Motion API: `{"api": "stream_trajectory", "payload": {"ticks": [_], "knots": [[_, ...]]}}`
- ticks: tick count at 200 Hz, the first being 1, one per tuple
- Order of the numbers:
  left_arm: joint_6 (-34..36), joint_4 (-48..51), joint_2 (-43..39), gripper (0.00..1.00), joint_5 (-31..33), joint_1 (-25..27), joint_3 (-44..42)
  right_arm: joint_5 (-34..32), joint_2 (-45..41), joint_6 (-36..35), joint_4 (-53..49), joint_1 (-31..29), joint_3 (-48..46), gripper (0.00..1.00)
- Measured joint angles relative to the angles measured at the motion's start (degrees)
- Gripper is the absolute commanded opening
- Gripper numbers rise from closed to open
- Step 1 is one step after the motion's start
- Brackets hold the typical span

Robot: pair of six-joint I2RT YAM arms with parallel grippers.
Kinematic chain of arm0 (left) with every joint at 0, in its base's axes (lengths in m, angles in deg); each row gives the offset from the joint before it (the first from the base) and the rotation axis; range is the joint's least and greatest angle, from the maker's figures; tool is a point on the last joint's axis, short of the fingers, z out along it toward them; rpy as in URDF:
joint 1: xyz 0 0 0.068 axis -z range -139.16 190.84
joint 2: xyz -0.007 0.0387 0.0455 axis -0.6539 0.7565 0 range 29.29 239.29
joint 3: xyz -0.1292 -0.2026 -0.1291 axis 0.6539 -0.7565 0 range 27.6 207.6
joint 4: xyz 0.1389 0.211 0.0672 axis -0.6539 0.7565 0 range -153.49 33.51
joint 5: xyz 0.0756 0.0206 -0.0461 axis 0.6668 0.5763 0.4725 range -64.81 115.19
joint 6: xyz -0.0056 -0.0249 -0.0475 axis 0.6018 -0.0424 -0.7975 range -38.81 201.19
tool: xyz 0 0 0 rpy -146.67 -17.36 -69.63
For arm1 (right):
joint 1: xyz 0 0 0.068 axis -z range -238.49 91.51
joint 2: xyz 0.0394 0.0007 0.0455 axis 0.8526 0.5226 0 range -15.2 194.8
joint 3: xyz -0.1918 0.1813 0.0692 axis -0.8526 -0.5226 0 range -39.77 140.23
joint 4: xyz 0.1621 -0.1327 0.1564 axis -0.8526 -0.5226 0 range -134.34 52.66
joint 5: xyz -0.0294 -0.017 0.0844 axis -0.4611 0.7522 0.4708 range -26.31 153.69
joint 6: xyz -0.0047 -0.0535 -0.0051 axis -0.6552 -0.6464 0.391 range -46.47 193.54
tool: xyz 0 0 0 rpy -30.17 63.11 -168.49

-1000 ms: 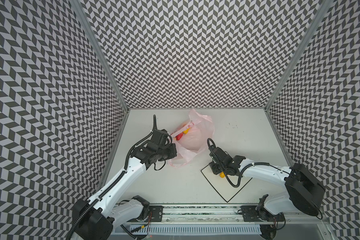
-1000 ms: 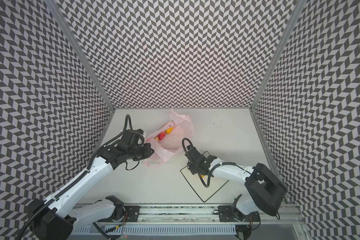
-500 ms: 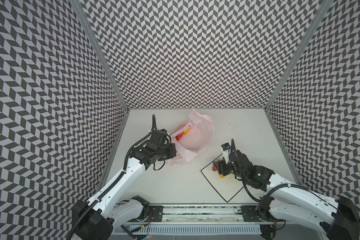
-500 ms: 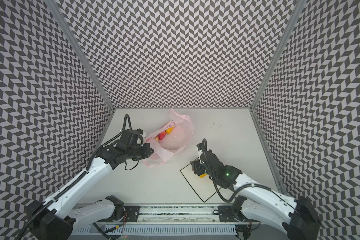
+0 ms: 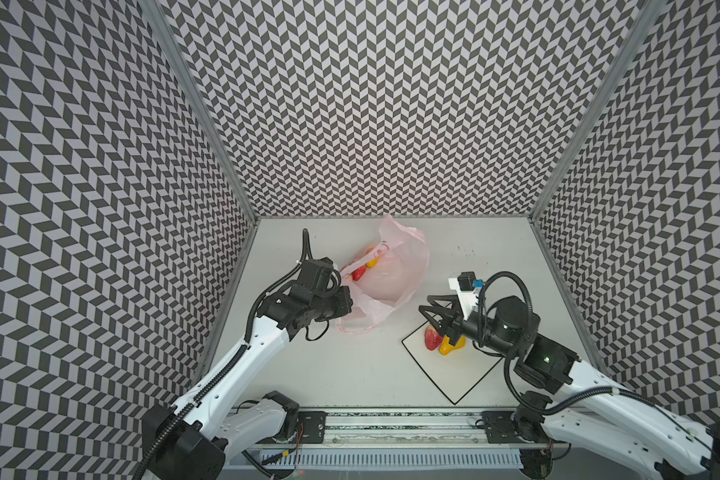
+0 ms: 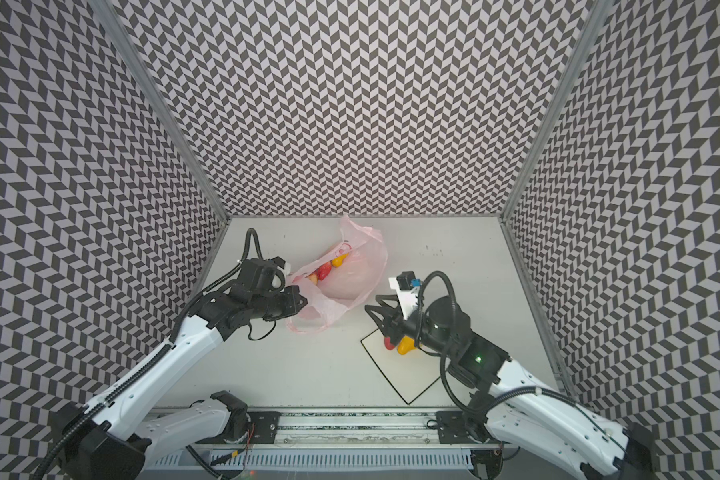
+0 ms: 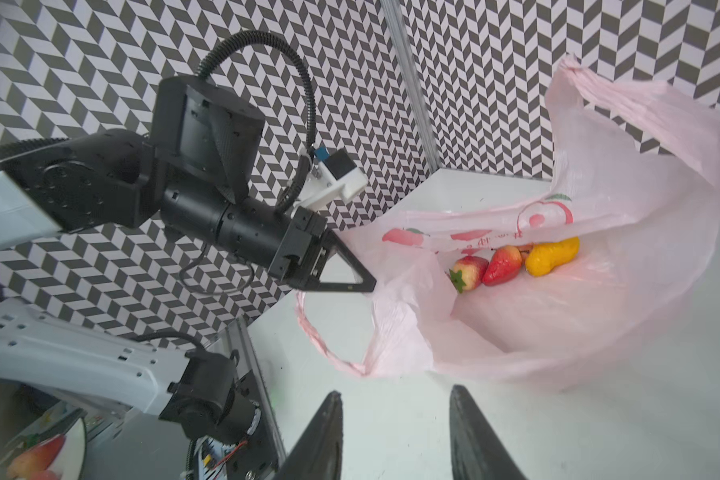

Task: Take the fake fruits out of the plastic bag
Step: 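Reach the open right gripper back into the pink bag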

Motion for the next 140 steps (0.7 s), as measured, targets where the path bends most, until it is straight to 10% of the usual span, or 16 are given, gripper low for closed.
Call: {"api": "stream_trajectory", "payload": {"ticks": [61, 140], "knots": [[0.0, 0.0, 0.0, 0.00, -0.3, 0.0, 0.0, -8.4, 27.3, -0.6, 2.7, -3.2, 15.5, 0.36], [0.0, 2.0, -0.3, 0.00, -0.8, 0.0, 0.0, -15.4, 57.3, 15.6, -0.7, -1.2, 33.1, 0.42]]}}
